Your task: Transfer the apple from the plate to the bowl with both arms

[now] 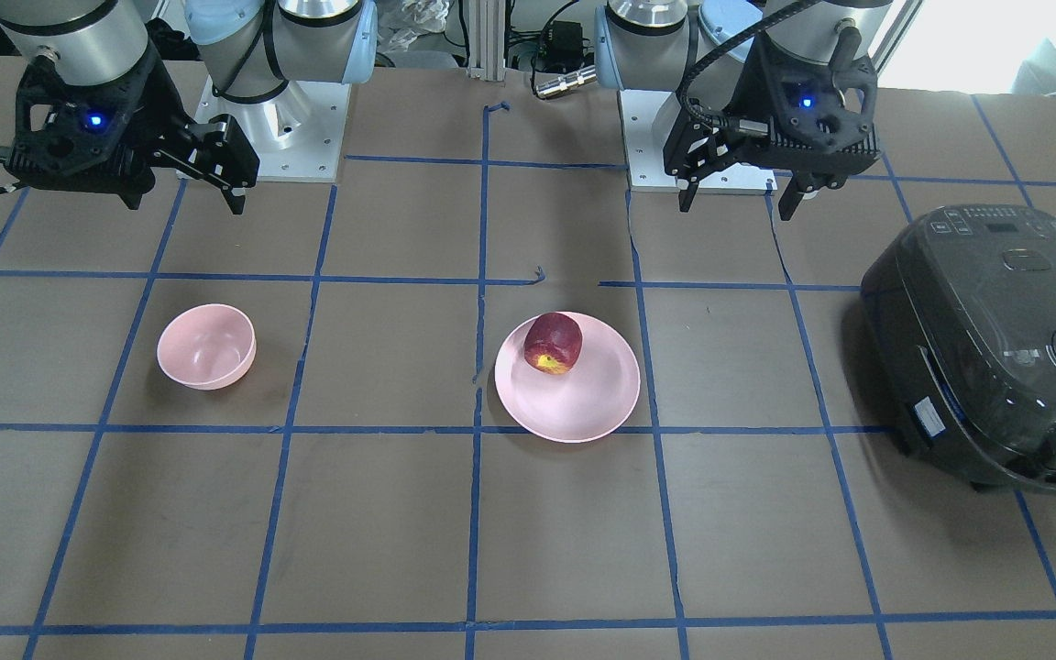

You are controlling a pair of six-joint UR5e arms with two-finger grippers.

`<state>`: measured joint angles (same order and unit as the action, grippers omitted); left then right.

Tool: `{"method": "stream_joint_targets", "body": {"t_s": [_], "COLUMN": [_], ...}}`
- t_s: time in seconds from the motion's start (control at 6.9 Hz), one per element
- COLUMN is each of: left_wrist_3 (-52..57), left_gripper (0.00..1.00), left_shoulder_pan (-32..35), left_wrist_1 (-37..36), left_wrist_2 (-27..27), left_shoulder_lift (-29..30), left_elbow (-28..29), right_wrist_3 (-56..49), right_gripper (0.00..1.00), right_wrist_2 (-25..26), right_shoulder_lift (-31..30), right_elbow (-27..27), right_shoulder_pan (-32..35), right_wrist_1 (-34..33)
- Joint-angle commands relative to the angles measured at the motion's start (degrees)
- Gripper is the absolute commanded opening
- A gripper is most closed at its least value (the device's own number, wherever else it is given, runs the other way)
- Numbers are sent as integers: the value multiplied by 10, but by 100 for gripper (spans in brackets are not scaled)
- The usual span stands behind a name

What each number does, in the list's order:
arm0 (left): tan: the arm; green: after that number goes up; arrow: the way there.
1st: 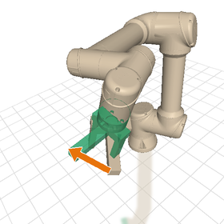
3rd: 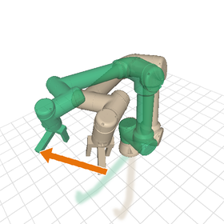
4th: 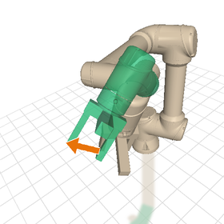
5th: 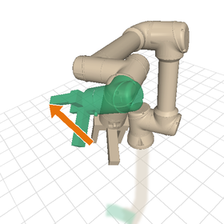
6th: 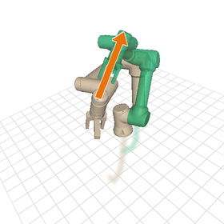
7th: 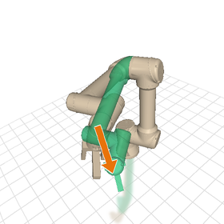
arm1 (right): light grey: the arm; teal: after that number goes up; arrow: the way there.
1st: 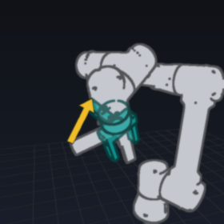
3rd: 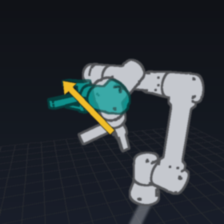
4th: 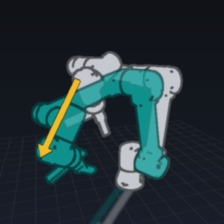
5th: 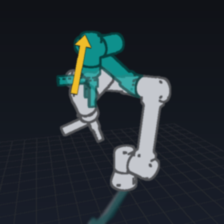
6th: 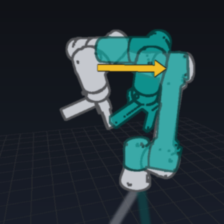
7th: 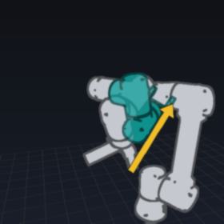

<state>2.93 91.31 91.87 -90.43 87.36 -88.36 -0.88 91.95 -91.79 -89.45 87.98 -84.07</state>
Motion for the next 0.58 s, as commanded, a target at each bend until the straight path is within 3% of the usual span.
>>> {"method": "stream_joint_targets", "body": {"t_s": [0.0, 0.43], "left_wrist_3": [0, 0], "left_gripper": [100, 100], "left_shoulder_pan": [-1, -1], "left_wrist_1": [0, 0], "left_wrist_2": [0, 2], "left_shoulder_lift": [-1, -1], "left_elbow": [-8, -12], "right_wrist_3": [2, 1], "right_gripper": [100, 100], "right_wrist_2": [0, 2], "right_shoulder_lift": [0, -1], "right_elbow": [1, 0], "right_shoulder_pan": [-3, -3], "right_wrist_1": [0, -5]}}
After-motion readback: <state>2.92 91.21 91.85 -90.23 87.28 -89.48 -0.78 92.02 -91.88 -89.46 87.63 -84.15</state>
